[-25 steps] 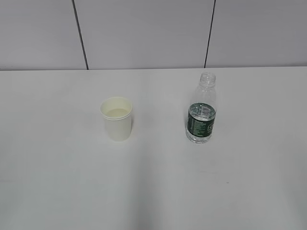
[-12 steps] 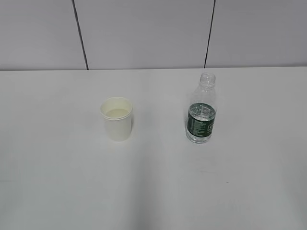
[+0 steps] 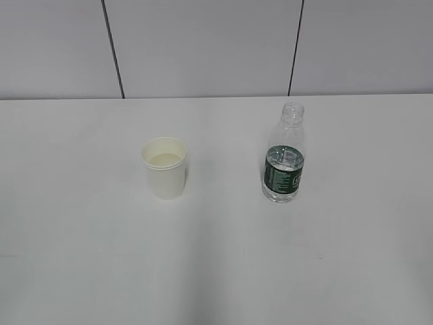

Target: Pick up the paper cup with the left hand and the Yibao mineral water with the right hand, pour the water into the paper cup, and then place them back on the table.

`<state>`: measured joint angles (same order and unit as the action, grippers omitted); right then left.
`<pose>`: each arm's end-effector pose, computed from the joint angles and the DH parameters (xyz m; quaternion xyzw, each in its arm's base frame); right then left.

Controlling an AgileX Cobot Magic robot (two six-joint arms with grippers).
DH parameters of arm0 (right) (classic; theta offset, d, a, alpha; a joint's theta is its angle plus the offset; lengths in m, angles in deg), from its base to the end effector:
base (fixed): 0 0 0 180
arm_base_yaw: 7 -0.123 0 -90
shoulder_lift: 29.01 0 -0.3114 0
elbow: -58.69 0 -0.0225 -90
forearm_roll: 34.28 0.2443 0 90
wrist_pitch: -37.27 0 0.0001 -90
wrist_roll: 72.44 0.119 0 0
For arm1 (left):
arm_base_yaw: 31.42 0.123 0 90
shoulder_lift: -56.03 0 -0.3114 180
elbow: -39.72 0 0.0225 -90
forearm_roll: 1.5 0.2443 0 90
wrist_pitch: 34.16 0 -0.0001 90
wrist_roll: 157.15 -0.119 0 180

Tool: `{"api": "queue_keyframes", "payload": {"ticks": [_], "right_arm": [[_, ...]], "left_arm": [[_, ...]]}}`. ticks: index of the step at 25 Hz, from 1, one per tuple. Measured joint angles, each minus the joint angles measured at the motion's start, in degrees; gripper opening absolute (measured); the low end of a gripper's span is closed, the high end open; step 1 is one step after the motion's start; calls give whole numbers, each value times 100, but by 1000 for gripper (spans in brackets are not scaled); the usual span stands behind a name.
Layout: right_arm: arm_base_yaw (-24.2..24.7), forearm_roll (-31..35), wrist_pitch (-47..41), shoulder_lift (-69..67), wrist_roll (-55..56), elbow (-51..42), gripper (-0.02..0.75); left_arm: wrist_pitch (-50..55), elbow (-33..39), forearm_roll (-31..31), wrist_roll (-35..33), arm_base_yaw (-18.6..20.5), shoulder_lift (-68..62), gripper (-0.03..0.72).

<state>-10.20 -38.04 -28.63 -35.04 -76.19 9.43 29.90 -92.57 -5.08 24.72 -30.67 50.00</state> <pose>-0.0196 -0.0082 0.2518 -0.0497 0.8693 -0.0350 0.4906 -0.0208 -0.0070 0.2629 -0.0168 0.8557 -0.0362 0.5160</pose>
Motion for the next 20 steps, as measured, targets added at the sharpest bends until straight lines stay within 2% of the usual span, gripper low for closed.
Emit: {"api": "queue_keyframes", "payload": {"ticks": [20], "right_arm": [[44, 0, 3, 0, 9, 0, 592]], "left_arm": [[0, 0, 0, 2, 0, 0, 239]]}}
